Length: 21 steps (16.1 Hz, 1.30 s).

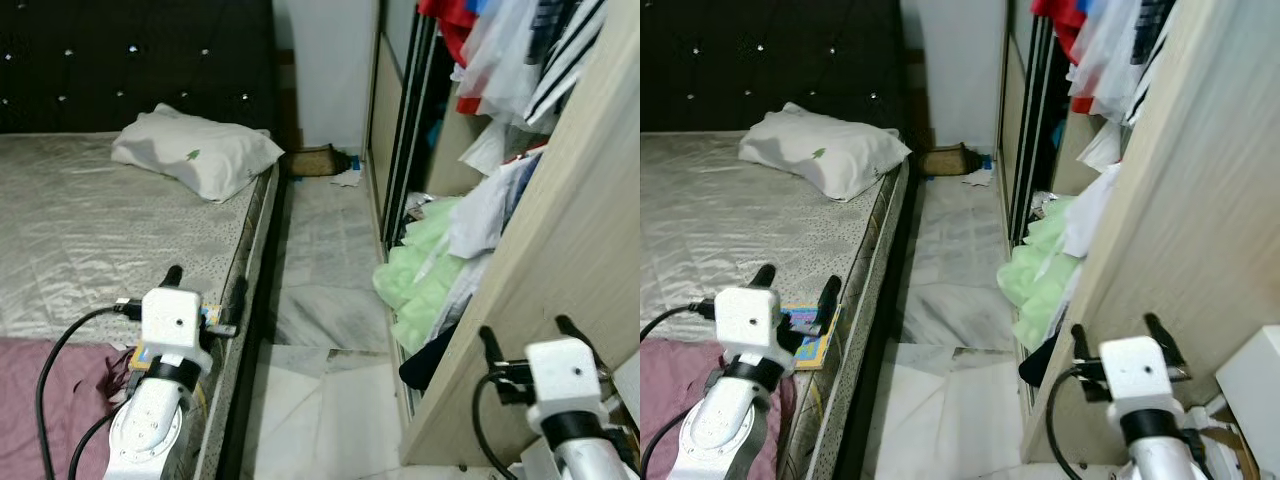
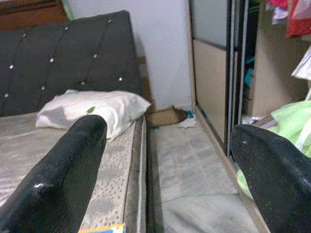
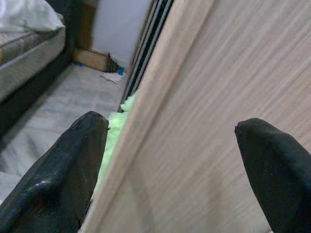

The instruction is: Clean up the room

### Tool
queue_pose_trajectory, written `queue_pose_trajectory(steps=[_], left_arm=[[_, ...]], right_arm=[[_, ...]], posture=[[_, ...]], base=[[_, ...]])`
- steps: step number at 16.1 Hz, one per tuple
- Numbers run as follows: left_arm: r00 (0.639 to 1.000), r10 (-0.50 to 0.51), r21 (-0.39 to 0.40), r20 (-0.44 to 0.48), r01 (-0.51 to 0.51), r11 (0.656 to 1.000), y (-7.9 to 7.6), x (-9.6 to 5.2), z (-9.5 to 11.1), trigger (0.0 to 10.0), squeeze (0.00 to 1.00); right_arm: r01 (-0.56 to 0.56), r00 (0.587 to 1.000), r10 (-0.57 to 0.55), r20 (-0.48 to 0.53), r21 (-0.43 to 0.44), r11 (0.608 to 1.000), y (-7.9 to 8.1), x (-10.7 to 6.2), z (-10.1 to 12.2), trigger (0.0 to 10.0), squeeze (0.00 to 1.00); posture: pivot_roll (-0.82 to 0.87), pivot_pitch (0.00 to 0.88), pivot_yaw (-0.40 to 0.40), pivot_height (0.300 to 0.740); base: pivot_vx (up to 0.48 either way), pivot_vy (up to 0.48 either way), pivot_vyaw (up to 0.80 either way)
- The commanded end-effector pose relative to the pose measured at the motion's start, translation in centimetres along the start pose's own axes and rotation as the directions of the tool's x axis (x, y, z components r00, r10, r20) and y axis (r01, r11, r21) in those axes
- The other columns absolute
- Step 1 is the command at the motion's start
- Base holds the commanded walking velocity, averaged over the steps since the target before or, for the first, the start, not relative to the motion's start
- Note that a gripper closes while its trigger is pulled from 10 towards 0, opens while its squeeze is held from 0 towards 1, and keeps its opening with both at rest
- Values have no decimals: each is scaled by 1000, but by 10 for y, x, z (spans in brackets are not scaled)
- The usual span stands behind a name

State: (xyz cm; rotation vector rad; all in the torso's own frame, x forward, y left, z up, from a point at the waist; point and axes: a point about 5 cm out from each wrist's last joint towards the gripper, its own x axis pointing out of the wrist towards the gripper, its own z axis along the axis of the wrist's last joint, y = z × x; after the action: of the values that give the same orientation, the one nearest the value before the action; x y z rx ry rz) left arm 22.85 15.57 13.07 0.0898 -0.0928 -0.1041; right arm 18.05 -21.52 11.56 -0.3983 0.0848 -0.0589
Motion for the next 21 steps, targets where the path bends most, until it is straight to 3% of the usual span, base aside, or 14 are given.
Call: queue_pose_trajectory(steps=[1, 5, 7, 9, 11, 12, 14, 17, 19, 21], left_arm=[[1000, -8, 7, -14, 8, 1000, 1, 2, -3, 10000, 0], [1000, -7, 6, -5, 7, 1000, 1, 6, -2, 10000, 0], [1000, -9, 5, 0, 9, 1000, 1, 9, -2, 10000, 0], [1000, -16, 6, 6, 16, 1000, 1, 11, -2, 10000, 0], [1000, -23, 3, 8, 23, 1000, 0, 13, -2, 10000, 0], [1000, -24, 1, 8, 24, 1000, -1, 14, -2, 10000, 0], [1000, -24, -1, 12, 24, 1000, -2, 16, -1, 10000, 0], [1000, -12, -5, 14, 12, 1000, -2, 15, -2, 10000, 0], [1000, -8, -5, 11, 8, 1000, -2, 15, -2, 10000, 0], [1000, -12, -5, 11, 13, 1000, -2, 16, -3, 10000, 0]], right_arm=[[-40, 998, 39, 41, 12, 999, 4, -3, 9, 10000, 0], [-102, 994, 104, 26, -59, 993, 7, -16, -4, 10000, 0], [-198, 980, 198, 9, 17, 980, 12, -12, -11, 10000, 0], [-315, 949, 314, 25, 94, 945, 18, -6, -11, 10000, 0], [-489, 871, 490, 18, 118, 864, 24, -1, -15, 10000, 0], [-494, 866, 500, -26, 118, 861, 21, -1, -29, 10000, 0], [-422, 883, 442, -159, 145, 895, 9, -2, -70, 10000, 0], [-314, 858, 376, -351, 222, 923, 7, -12, -124, 10000, 0], [-166, 759, 322, -566, 309, 936, 23, -27, -177, 10000, 0], [-111, 708, 307, -636, 329, 938, 34, -26, -190, 10000, 0]], posture=[[-47, 17, 27, 740], [-51, 15, 27, 740], [-53, 9, 29, 740], [-56, 7, 32, 740], [-58, 0, 31, 740], [-59, 0, 28, 740], [-48, 0, 19, 740], [-41, 0, 17, 740], [-27, 0, 21, 740], [-19, 0, 23, 740]], base=[[0, 0, 0], [0, 0, 0], [0, 0, 0], [0, 0, 0], [0, 0, 0], [0, 0, 0], [0, 0, 0], [0, 0, 0], [0, 0, 0], [0, 0, 0]])
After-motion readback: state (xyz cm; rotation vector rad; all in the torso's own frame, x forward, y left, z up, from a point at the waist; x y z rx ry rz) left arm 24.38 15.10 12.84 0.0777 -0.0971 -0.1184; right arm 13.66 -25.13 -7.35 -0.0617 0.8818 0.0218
